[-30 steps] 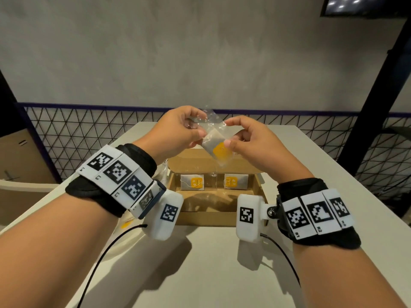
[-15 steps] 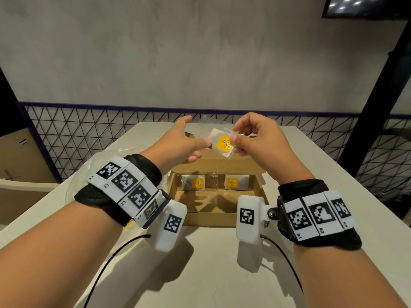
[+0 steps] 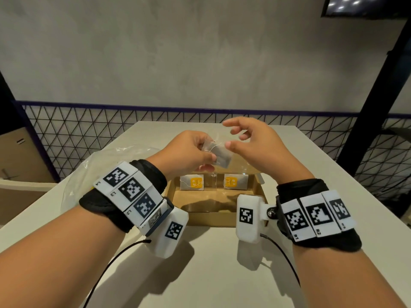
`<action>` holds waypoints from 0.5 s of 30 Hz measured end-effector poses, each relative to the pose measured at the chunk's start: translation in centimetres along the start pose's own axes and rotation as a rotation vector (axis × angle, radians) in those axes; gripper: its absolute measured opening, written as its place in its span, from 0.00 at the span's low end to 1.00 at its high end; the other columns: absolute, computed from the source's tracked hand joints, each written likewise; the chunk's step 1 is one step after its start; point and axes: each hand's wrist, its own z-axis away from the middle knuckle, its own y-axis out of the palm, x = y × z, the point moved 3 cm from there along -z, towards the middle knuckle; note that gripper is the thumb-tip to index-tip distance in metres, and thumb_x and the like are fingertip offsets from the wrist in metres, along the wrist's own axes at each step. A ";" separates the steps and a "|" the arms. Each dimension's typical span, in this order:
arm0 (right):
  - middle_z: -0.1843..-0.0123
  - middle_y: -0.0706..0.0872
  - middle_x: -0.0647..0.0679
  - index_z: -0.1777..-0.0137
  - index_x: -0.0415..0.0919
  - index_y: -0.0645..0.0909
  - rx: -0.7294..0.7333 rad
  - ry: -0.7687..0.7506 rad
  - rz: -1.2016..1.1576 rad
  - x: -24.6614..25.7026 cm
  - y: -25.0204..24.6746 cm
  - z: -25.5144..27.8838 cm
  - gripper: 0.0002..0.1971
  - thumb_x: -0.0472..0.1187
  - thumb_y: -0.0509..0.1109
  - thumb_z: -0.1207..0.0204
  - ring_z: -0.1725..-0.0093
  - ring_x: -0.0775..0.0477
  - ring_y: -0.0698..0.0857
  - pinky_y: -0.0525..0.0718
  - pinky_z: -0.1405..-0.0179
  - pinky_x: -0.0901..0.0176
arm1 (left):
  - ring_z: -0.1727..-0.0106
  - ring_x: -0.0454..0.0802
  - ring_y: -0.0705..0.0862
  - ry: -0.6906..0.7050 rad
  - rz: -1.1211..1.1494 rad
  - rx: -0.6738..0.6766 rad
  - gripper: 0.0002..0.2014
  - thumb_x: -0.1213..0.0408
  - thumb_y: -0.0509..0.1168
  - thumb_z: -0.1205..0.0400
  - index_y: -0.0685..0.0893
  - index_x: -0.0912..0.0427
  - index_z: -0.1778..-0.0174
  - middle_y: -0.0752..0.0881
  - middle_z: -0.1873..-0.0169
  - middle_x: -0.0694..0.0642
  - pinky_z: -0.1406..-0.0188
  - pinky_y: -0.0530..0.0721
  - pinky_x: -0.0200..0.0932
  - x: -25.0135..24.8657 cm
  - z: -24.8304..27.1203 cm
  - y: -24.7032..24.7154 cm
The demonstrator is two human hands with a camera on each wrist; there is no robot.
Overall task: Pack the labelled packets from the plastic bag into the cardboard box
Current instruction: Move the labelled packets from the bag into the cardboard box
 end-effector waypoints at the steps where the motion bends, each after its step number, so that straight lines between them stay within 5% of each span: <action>1: 0.48 0.77 0.58 0.35 0.54 0.77 -0.005 0.023 0.053 -0.4 -0.2 -0.1 0.19 0.39 0.70 0.25 0.51 0.60 0.75 0.70 0.61 0.75 | 0.63 0.46 0.87 -0.010 0.014 0.012 0.05 0.73 0.66 0.21 0.82 0.59 0.53 0.87 0.59 0.56 0.68 0.87 0.31 0.2 0.0 0.0; 6: 0.62 0.83 0.52 0.52 0.47 0.83 0.016 0.055 0.074 -1.5 -0.3 -0.2 0.08 0.34 0.70 0.26 0.61 0.57 0.80 0.78 0.60 0.70 | 0.60 0.44 0.85 -0.034 0.007 0.031 0.05 0.69 0.64 0.19 0.80 0.54 0.55 0.85 0.56 0.55 0.74 0.82 0.25 0.8 -0.1 0.1; 9: 0.62 0.83 0.54 0.55 0.47 0.82 0.013 0.034 0.051 -1.4 -0.3 -0.2 0.07 0.33 0.71 0.26 0.60 0.59 0.80 0.77 0.60 0.72 | 0.56 0.46 0.83 -0.031 0.002 -0.020 0.05 0.64 0.60 0.16 0.82 0.54 0.54 0.83 0.53 0.56 0.67 0.82 0.30 1.1 -0.2 -0.1; 13: 0.63 0.82 0.57 0.62 0.49 0.82 -0.072 0.015 0.012 -1.2 -0.7 -0.3 0.09 0.32 0.69 0.25 0.61 0.62 0.79 0.78 0.61 0.72 | 0.53 0.53 0.84 -0.157 0.155 -0.042 0.26 0.41 0.47 0.16 0.80 0.57 0.42 0.84 0.49 0.61 0.56 0.83 0.41 1.7 -0.3 -0.4; 15: 0.63 0.84 0.57 0.65 0.51 0.81 -0.075 -0.005 -0.034 -0.8 -0.8 -0.2 0.13 0.31 0.70 0.26 0.59 0.60 0.82 0.81 0.57 0.71 | 0.58 0.54 0.85 -0.214 0.274 -0.018 0.31 0.37 0.44 0.18 0.80 0.59 0.42 0.85 0.52 0.63 0.60 0.84 0.42 1.8 -0.5 -0.7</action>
